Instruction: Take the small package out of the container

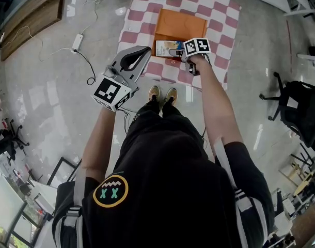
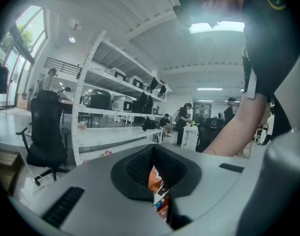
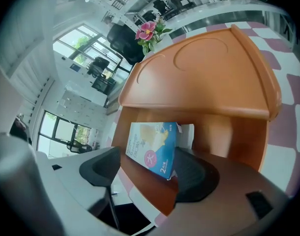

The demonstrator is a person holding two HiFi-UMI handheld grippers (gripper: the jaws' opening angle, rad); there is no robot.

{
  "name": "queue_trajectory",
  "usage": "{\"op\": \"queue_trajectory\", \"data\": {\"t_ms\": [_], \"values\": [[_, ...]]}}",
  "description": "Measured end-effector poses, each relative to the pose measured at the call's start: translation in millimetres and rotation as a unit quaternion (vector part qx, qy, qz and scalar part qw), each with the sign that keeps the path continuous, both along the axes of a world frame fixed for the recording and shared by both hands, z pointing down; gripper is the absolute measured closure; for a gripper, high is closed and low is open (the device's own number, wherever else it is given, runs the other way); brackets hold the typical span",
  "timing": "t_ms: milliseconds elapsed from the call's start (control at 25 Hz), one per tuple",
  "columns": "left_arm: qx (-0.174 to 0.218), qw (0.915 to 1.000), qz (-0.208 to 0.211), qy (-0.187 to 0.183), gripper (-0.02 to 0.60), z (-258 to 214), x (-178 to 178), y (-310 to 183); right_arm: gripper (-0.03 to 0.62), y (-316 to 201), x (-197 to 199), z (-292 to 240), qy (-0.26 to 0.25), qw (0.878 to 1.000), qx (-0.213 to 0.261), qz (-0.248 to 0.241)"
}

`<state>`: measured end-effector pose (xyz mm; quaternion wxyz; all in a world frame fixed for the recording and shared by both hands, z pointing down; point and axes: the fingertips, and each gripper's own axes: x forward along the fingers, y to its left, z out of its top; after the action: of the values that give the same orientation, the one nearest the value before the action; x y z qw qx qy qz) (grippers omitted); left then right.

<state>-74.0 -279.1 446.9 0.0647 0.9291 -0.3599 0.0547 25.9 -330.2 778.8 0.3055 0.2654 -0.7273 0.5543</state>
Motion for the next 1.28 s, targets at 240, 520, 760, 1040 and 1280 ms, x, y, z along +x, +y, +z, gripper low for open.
{"op": "queue_trajectory", "data": {"t_ms": [240, 520, 760, 1040, 1280], "values": [[-0.002, 1.0, -0.004, -0.003, 0.565, 0.0, -0.9, 0.8, 0.248, 0.7, -4.9, -3.8, -0.033, 0.999, -0.012, -0.012], [-0.003, 1.0, -0.006, -0.004, 0.565, -0.7, -2.0, -0.2, 0.382, -1.4, -0.3, -13.8, -0.077, 0.997, -0.026, 0.003], [-0.004, 1.0, 0.003, -0.004, 0.565, -1.2, 5.6, -0.2, 0.436, 6.1, -8.8, -31.7, -0.159, 0.986, -0.047, 0.013], [-0.001, 1.0, 0.004, -0.009, 0.565, -5.2, 11.6, 8.8, 0.493, 5.8, -13.1, -29.1, -0.142, 0.989, -0.03, 0.02], [0.0, 0.9999, -0.003, -0.01, 0.565, -4.5, 3.6, 10.9, 0.572, 3.2, -15.1, -28.3, -0.131, 0.991, 0.002, 0.015]]}}
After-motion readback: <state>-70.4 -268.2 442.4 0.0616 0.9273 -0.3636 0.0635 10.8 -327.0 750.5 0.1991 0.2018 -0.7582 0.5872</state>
